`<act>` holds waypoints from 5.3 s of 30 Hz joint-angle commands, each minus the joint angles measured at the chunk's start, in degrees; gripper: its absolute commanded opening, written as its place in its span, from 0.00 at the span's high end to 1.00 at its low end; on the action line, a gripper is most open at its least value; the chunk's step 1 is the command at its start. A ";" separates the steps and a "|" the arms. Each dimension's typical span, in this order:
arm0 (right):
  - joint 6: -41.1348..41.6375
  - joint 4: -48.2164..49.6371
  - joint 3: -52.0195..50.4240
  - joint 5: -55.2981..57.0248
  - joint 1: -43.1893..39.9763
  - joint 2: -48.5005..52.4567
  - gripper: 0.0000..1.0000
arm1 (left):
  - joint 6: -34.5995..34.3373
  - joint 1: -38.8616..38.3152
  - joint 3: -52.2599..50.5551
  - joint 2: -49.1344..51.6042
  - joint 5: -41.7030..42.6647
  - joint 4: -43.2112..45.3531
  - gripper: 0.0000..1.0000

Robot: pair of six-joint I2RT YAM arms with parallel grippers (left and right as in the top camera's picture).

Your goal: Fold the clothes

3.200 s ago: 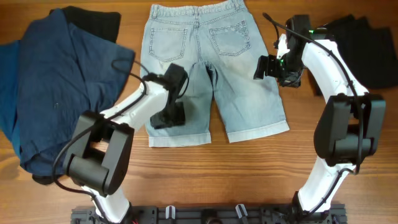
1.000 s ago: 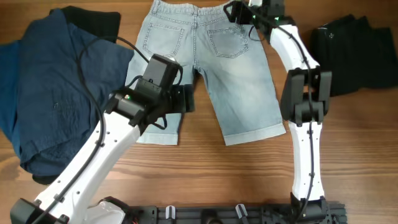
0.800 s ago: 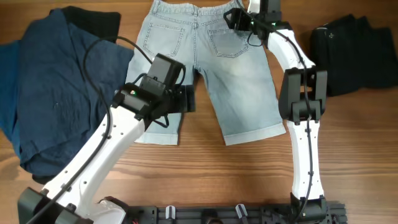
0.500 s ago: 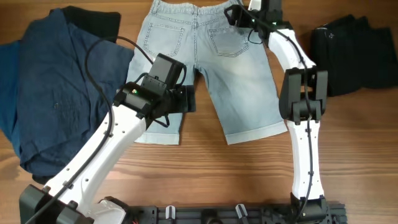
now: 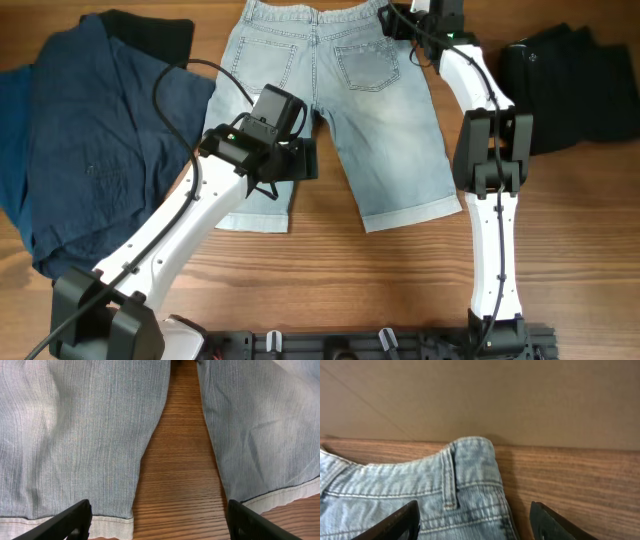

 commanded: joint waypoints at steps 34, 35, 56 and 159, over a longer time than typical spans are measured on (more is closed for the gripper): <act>7.52 -61.51 0.98 19.82 -7.28 -21.77 0.96 | -1.84 -0.20 0.72 2.71 -0.48 4.39 0.15; 8.46 -63.54 0.94 22.21 -7.74 -21.77 0.96 | -1.79 -0.24 0.72 3.76 -0.33 4.42 0.15; 3.63 -70.10 0.96 19.98 -6.84 -25.46 0.11 | 27.34 26.71 6.62 13.18 7.65 5.95 0.17; 3.61 -32.79 2.16 15.96 -4.55 -5.64 0.96 | 15.78 4.59 40.89 30.75 12.68 -16.00 0.10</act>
